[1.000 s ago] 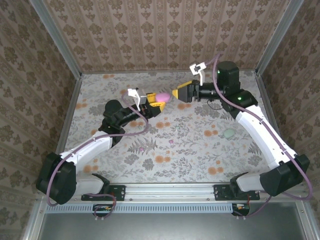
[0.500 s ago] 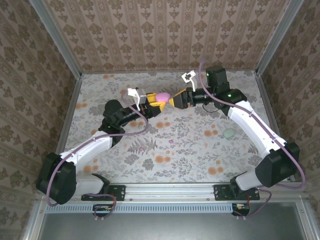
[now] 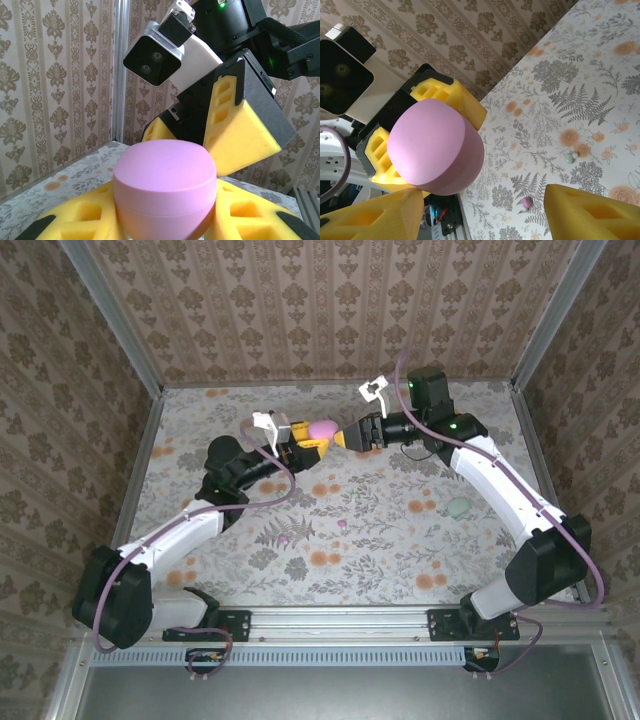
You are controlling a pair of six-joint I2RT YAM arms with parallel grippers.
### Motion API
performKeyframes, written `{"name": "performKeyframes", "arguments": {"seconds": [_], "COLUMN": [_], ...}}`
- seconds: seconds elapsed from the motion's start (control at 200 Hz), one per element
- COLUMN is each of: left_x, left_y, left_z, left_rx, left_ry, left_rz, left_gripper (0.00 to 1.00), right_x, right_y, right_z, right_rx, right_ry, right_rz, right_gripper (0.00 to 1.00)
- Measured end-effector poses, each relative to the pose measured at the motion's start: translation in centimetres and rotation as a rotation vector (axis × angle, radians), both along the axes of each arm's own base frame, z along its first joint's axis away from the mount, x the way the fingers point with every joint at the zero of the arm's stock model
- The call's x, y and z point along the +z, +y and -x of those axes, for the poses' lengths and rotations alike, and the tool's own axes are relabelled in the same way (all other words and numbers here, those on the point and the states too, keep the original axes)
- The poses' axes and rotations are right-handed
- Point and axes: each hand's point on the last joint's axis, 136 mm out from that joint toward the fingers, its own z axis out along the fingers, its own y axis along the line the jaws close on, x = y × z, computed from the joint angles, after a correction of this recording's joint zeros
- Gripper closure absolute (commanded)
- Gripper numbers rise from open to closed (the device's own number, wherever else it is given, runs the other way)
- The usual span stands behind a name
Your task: Insert the wireless bluetooth earbuds into the charging case
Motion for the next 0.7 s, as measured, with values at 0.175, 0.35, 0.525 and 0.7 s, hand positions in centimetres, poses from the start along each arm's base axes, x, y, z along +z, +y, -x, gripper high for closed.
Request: {"name": "performKeyframes", "arguments": {"seconds": [0.175,0.35,0.525,0.7], "left_x": [0.6,0.5,0.4,0.4], "left_y": [0.1,0.1,-0.6,-0.6], "left_z": [-0.2,-0.3,1.1,1.1], "left_rx": [0.008,0.009,-0.054,-0.056], "left_ry": [-0.012,-0.006,-0.014,-0.013], "left_rz": [0.009,0.005,-0.004,-0.006], "left_gripper": [0.7,0.7,0.7,0.7], "right_x": [0.7,1.8,1.9,1.6], "right_y": [0.2,0.3,0.5,0.4], "right_z": [-0.2,-0.8,-1.6,-2.0], "right_rx": [-0.003,-0.015,-0.03,-0.054], "right_ry": [0.01,0.005,0.001,0.0], "right_rz": [-0.019,-0.036,-0.045,-0.033], "right_gripper": [0.33,0.33,0.33,0.33]}}
